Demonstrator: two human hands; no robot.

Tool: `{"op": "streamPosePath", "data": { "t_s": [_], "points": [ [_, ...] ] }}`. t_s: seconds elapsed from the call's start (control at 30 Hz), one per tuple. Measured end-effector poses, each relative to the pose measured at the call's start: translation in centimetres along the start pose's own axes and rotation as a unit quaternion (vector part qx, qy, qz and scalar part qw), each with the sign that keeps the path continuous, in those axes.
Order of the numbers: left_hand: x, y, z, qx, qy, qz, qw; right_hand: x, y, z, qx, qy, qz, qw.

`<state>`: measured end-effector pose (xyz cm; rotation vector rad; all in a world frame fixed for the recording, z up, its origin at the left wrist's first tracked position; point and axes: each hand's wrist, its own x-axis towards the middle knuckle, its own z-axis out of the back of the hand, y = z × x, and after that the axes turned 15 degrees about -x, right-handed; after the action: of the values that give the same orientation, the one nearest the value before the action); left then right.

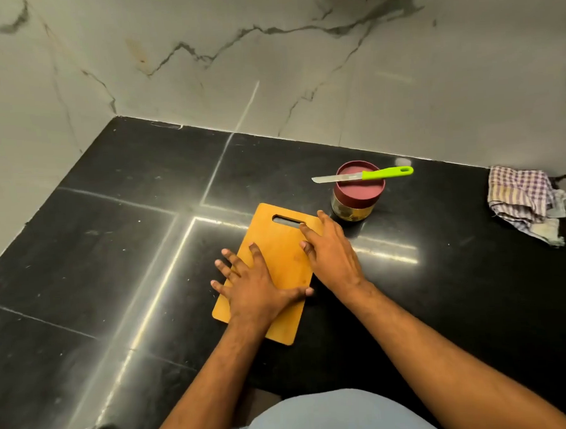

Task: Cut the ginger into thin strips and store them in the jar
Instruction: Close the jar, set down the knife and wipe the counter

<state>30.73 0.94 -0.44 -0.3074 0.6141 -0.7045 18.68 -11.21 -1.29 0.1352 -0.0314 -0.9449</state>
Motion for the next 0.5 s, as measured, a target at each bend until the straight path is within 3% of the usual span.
{"op": "streamPosePath", "data": {
  "t_s": [0.27,0.5],
  "points": [
    [0.7,-1.1,0.1,0.027,0.043,0.024,0.998,2.0,0.3,-0.3,-0.06,0.058,-0.007,0.997],
    [0.1,-1.4,-0.2,0.088,0.023,-0.012,0.996,1.2,-0.1,0.0,-0.059,0.063,-0.004,0.996]
  ]
}}
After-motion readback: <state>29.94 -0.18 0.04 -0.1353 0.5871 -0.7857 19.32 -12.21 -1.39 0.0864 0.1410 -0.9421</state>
